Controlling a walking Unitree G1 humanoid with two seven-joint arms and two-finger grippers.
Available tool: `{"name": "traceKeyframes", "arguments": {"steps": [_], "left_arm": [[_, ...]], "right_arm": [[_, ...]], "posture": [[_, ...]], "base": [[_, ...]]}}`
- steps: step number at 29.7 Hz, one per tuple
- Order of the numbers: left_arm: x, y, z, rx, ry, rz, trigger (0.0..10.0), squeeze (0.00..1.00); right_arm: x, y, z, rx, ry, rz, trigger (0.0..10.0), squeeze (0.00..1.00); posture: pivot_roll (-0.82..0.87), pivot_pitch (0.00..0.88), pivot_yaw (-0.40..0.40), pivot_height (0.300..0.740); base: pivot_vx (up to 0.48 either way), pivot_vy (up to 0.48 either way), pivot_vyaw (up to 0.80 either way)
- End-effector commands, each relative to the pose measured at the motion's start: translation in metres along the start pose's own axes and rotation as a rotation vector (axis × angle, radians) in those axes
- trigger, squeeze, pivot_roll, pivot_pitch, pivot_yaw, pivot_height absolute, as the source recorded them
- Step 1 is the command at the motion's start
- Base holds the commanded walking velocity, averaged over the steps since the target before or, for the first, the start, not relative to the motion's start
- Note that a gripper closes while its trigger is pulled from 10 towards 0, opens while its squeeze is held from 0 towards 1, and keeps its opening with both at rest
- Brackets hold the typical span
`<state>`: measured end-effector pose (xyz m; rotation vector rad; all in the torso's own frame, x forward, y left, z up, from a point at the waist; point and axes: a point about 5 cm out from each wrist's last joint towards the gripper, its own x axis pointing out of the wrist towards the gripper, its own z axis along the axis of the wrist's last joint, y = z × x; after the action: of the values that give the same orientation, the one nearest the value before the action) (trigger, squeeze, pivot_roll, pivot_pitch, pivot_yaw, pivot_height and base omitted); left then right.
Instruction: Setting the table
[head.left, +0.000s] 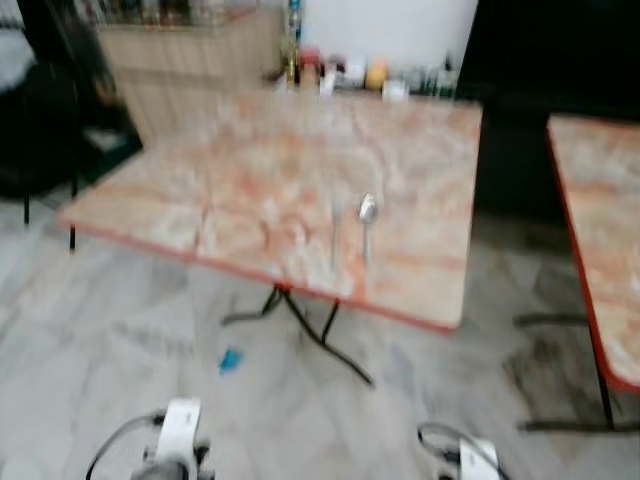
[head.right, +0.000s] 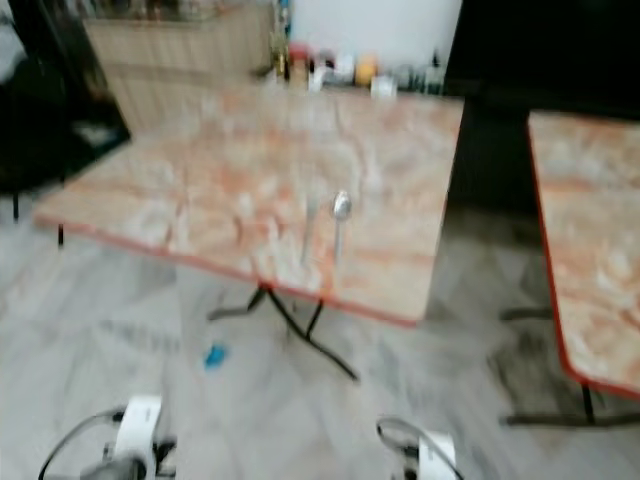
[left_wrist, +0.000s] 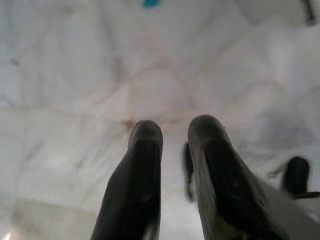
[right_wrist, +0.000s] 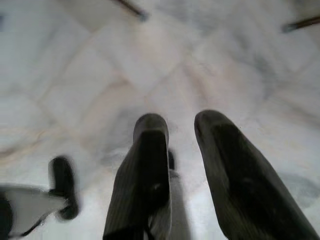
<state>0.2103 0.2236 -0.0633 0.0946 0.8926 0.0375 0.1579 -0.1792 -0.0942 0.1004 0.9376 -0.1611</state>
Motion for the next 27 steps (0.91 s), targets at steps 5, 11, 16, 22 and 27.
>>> {"name": "traceKeyframes", "arguments": {"steps": [5,11,16,22,27], "left_arm": [[0.0000,0.0022,0.0005,-0.004,0.003,0.008,10.0,0.00],[0.0001,0.0014,0.0008,-0.004,0.002,0.007,10.0,0.00],[0.0002,0.0012,0.0011,-0.005,0.001,0.006,10.0,0.00],[0.0003,0.0015,0.0022,-0.004,-0.002,0.006,10.0,0.00],[0.0004,0.0014,0.0026,0.000,-0.003,0.005,10.0,0.00]], "right_arm": [[0.0010,0.0042,0.0035,0.006,-0.007,0.015,10.0,0.00],[0.0010,0.0056,0.0027,0.003,-0.001,0.023,10.0,0.00],[0.0009,0.0061,0.0020,0.001,0.002,0.025,10.0,0.00],[0.0008,0.0069,0.0023,0.000,-0.002,0.029,10.0,0.00],[0.0008,0.0067,0.0023,-0.004,-0.003,0.026,10.0,0.00]], "posture": [[0.11,0.000,0.012,0.740],[0.12,0.000,0.011,0.740],[0.12,0.000,0.011,0.740],[0.12,0.000,0.010,0.740],[0.12,0.000,0.012,0.740]], "base": [[0.000,0.067,-0.09],[0.000,0.049,-0.72],[0.000,0.000,-0.73],[0.000,0.000,-0.58],[0.000,0.000,0.00]]}}
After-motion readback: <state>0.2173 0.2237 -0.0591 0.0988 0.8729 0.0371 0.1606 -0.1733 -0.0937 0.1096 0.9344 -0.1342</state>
